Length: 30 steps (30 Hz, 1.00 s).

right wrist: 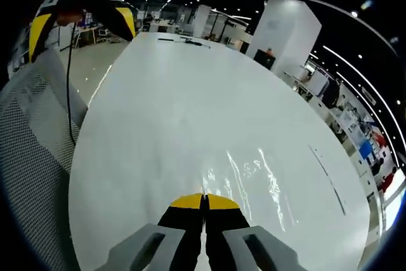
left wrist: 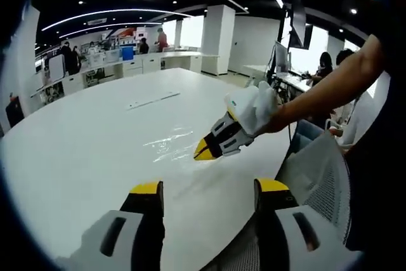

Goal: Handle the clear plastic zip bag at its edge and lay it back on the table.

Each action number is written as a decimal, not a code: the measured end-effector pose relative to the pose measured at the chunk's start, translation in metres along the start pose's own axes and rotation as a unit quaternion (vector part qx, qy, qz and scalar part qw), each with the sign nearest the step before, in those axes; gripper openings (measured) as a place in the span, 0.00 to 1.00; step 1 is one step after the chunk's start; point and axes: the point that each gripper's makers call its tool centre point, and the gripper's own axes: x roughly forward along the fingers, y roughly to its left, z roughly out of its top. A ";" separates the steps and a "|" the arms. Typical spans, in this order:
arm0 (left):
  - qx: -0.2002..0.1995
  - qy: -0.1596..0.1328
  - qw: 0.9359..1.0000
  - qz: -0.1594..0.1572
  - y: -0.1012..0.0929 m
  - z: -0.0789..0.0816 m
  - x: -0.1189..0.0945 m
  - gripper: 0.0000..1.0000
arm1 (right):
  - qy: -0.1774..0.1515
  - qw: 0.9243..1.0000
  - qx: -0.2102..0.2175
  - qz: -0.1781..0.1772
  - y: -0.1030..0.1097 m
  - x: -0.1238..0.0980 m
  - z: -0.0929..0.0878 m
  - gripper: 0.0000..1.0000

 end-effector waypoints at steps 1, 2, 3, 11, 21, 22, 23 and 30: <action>0.000 0.001 1.000 0.001 0.000 -0.001 0.000 0.56 | 0.001 1.000 0.001 0.000 0.000 0.002 0.000 0.00; 0.001 0.002 1.000 0.002 0.000 -0.002 -0.001 0.56 | 0.004 1.000 0.004 0.002 0.000 0.003 -0.001 0.00; 0.001 0.002 1.000 0.003 0.000 -0.002 -0.001 0.56 | 0.005 1.000 0.003 0.002 0.001 0.004 -0.001 0.00; 0.006 0.007 1.000 0.011 0.002 -0.006 -0.002 0.55 | 0.006 1.000 -0.003 -0.004 0.000 0.000 0.001 0.02; 0.017 0.015 1.000 0.008 0.007 -0.011 -0.001 0.57 | -0.014 0.999 0.036 -0.026 -0.004 -0.012 0.006 0.11; 0.019 0.015 1.000 0.007 0.008 -0.011 -0.001 0.57 | -0.019 0.998 0.046 -0.025 -0.003 -0.014 0.008 0.11; 0.020 0.015 1.000 0.006 0.008 -0.011 -0.001 0.57 | -0.021 0.998 0.048 -0.023 -0.003 -0.015 0.008 0.12; 0.025 0.013 1.000 0.005 0.010 -0.008 0.000 0.57 | -0.030 0.997 0.063 -0.027 0.000 -0.019 0.009 0.13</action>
